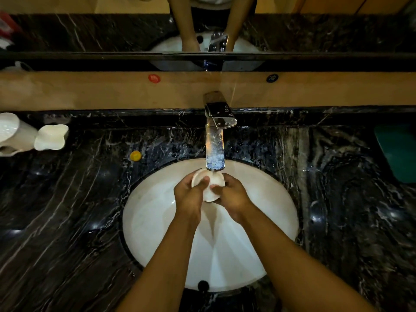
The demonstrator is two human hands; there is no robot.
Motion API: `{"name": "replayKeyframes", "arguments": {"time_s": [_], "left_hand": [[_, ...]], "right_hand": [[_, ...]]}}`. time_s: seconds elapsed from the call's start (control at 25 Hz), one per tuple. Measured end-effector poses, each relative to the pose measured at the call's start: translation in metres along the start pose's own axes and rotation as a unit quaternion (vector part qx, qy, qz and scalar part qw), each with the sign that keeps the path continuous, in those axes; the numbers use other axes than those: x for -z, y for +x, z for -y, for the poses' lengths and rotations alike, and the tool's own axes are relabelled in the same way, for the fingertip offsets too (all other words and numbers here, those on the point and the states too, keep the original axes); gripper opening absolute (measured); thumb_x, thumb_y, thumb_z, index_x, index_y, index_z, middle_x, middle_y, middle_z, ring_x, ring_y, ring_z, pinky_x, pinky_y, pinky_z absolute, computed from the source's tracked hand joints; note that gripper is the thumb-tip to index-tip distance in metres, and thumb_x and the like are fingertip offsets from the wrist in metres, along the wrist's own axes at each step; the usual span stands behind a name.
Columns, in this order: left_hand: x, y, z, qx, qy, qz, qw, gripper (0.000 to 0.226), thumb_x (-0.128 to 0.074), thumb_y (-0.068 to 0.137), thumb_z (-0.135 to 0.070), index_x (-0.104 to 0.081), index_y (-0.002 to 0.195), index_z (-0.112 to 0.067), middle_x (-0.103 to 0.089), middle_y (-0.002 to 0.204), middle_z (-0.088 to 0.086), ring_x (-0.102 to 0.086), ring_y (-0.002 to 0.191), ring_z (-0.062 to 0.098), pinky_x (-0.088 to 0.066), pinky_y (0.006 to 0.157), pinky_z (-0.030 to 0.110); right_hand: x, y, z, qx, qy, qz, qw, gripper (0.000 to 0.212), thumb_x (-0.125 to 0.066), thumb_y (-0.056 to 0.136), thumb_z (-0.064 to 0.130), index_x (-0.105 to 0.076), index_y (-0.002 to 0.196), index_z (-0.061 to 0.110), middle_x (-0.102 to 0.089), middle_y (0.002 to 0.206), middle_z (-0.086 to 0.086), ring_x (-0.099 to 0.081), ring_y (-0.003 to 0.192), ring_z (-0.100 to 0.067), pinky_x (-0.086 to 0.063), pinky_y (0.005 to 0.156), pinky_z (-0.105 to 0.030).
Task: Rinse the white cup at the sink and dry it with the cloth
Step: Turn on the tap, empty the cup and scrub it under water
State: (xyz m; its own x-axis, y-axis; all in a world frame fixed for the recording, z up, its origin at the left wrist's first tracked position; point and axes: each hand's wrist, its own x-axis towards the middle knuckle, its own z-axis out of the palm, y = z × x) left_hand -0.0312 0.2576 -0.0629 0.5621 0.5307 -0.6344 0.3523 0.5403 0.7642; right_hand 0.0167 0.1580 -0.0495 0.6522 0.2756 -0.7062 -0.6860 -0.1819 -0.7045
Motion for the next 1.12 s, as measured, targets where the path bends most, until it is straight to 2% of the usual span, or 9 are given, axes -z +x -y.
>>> {"name": "replayKeyframes", "arguments": {"time_s": [0.12, 0.28, 0.36, 0.44, 0.6, 0.72, 0.84, 0.96, 1.12], "left_hand": [[0.008, -0.001, -0.004, -0.093, 0.107, 0.034, 0.989, 0.033, -0.066, 0.092, -0.001, -0.074, 0.100, -0.033, -0.078, 0.105, -0.002, -0.073, 0.096, 0.020, -0.062, 0.079, 0.032], [0.009, -0.003, 0.006, -0.177, 0.160, 0.024, 0.971, 0.029, -0.063, 0.097, -0.008, -0.068, 0.111, -0.033, -0.073, 0.109, -0.005, -0.069, 0.097, 0.009, -0.056, 0.076, 0.015], [-0.001, -0.001, 0.013, -0.146, 0.151, -0.031, 0.977, 0.026, -0.061, 0.099, -0.016, -0.064, 0.123, -0.023, -0.069, 0.118, 0.004, -0.067, 0.104, 0.017, -0.057, 0.084, 0.026], [-0.012, 0.002, 0.015, -0.040, 0.061, -0.057, 0.996, 0.021, -0.055, 0.102, -0.021, -0.065, 0.121, -0.020, -0.072, 0.116, 0.009, -0.070, 0.100, 0.022, -0.059, 0.074, 0.033], [-0.023, 0.007, 0.013, 0.133, -0.064, 0.048, 0.988, 0.018, -0.061, 0.096, -0.020, -0.070, 0.112, -0.021, -0.078, 0.100, 0.007, -0.075, 0.087, 0.021, -0.058, 0.060, 0.031], [-0.025, 0.004, 0.008, 0.169, -0.062, 0.121, 0.976, 0.029, -0.051, 0.095, -0.002, -0.065, 0.118, -0.014, -0.075, 0.090, 0.009, -0.069, 0.077, 0.022, -0.056, 0.062, 0.032], [-0.015, 0.002, 0.005, 0.153, -0.093, 0.160, 0.971, 0.050, -0.038, 0.085, 0.016, -0.062, 0.124, -0.005, -0.070, 0.106, 0.021, -0.066, 0.087, 0.034, -0.052, 0.072, 0.042], [-0.010, -0.001, 0.002, 0.139, -0.088, 0.174, 0.971, 0.063, -0.032, 0.077, 0.021, -0.056, 0.128, -0.005, -0.067, 0.105, 0.024, -0.066, 0.076, 0.031, -0.050, 0.056, 0.034], [-0.009, 0.000, 0.000, 0.120, -0.056, 0.124, 0.983, 0.055, -0.034, 0.080, 0.017, -0.060, 0.119, -0.012, -0.068, 0.106, 0.021, -0.067, 0.082, 0.034, -0.053, 0.051, 0.033]], "right_hand": [[-0.004, 0.009, 0.005, -0.022, -0.035, 0.037, 0.998, 0.046, -0.050, 0.084, -0.013, -0.069, 0.115, 0.016, -0.074, 0.107, -0.013, -0.070, 0.096, -0.033, -0.061, 0.074, -0.044], [-0.016, 0.014, 0.009, 0.005, -0.064, -0.052, 0.997, 0.021, -0.057, 0.093, 0.006, -0.071, 0.097, 0.021, -0.076, 0.100, -0.008, -0.072, 0.089, -0.029, -0.063, 0.071, -0.039], [-0.015, 0.010, 0.006, 0.077, -0.120, -0.089, 0.986, 0.023, -0.052, 0.093, 0.007, -0.068, 0.099, 0.022, -0.074, 0.094, -0.001, -0.070, 0.084, -0.021, -0.057, 0.056, -0.022], [-0.010, 0.003, 0.002, 0.163, -0.204, -0.100, 0.960, 0.022, -0.053, 0.092, 0.013, -0.066, 0.108, 0.021, -0.068, 0.085, 0.009, -0.065, 0.075, -0.008, -0.045, 0.050, -0.008], [-0.003, -0.014, 0.003, 0.206, -0.279, -0.143, 0.927, 0.040, -0.048, 0.083, 0.053, -0.060, 0.111, 0.027, -0.069, 0.087, 0.010, -0.065, 0.075, -0.012, -0.047, 0.059, -0.021], [0.006, -0.008, 0.011, 0.153, -0.290, -0.163, 0.930, 0.050, -0.054, 0.089, 0.028, -0.052, 0.137, 0.019, -0.070, 0.116, -0.007, -0.067, 0.100, -0.028, -0.058, 0.084, -0.038], [0.017, 0.003, 0.016, 0.112, -0.296, -0.142, 0.938, 0.031, -0.049, 0.098, 0.014, -0.063, 0.126, 0.013, -0.071, 0.118, -0.014, -0.066, 0.102, -0.031, -0.052, 0.082, -0.032], [0.016, 0.002, 0.012, 0.125, -0.288, -0.148, 0.938, 0.029, -0.046, 0.103, 0.017, -0.067, 0.122, 0.011, -0.072, 0.114, -0.014, -0.066, 0.103, -0.031, -0.050, 0.081, -0.030], [0.010, 0.003, 0.003, 0.085, -0.202, -0.099, 0.971, 0.038, -0.041, 0.097, 0.004, -0.060, 0.129, 0.011, -0.068, 0.121, -0.015, -0.065, 0.109, -0.034, -0.058, 0.089, -0.051]]}}
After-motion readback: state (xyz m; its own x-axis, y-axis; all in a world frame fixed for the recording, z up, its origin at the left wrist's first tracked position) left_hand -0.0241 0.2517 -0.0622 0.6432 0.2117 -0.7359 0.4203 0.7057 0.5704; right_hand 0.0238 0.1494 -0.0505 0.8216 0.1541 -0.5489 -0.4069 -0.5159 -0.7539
